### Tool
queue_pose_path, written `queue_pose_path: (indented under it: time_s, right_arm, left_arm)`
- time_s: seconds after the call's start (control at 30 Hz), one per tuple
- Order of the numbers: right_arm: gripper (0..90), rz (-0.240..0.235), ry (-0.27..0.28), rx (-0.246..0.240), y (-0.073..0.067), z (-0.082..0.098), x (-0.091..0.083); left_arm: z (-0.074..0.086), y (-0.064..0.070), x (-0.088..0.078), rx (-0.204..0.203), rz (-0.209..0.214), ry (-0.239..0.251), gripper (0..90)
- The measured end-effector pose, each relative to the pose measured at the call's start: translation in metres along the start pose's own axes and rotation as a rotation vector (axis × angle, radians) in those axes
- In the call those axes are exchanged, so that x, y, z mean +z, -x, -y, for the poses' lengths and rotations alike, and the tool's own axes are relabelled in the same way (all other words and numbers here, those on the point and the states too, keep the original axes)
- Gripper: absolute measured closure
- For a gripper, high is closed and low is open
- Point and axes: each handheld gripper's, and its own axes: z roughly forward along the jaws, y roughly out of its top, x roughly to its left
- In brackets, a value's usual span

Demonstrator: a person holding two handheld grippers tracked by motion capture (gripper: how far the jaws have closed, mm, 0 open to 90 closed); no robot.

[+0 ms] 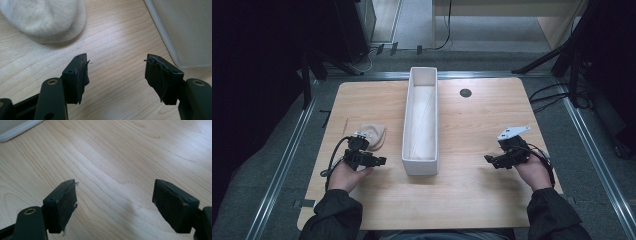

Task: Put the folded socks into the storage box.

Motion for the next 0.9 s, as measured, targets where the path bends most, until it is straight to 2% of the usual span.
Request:
queue_pose_path:
  time_s: [0.03,0.13,0.17,0.27,0.3,0.63,0.73,0.8,0.83,0.9]
  right_arm:
    - [19.7,-0.016,0.011,0.002,0.001,-0.002,0.001]
    - [19.8,-0.027,0.02,0.003,0.002,-0.004,0.001]
    - [19.8,-0.035,0.021,0.005,0.002,-0.005,0.002]
    - [19.8,-0.032,0.006,0.001,0.001,-0.007,0.005]
    - [19.8,-0.039,0.003,0.001,0.002,-0.008,0.006]
    - [20.0,-0.064,0.004,-0.008,0.001,-0.012,0.009]
    - [20.4,-0.072,0.012,-0.007,0.001,-0.013,0.009]
    - [21.5,-0.067,0.017,-0.02,0.0,-0.013,0.009]
    - [22.3,-0.058,0.029,-0.055,-0.003,-0.014,0.007]
    - [22.2,-0.063,0.035,-0.074,-0.005,-0.015,0.006]
  left_arm:
    - [0.001,0.0,-0.001,-0.003,-0.003,0.003,35.3]
    - [0.003,-0.001,-0.002,-0.011,-0.011,0.002,33.0]
    - [0.005,-0.003,-0.003,-0.033,-0.029,-0.001,32.4]
    - [0.007,-0.004,-0.004,-0.035,-0.028,-0.001,33.1]
    - [0.009,-0.005,-0.006,-0.036,-0.015,-0.005,33.1]
    - [0.012,-0.007,-0.008,-0.058,-0.014,-0.019,33.5]
    - [0.013,-0.007,-0.008,-0.117,0.015,-0.053,33.7]
    - [0.014,-0.007,-0.008,-0.114,0.014,-0.056,33.8]
    - [0.014,-0.007,-0.008,-0.098,0.009,-0.058,33.7]
    - [0.014,-0.006,-0.007,-0.094,0.005,-0.062,33.6]
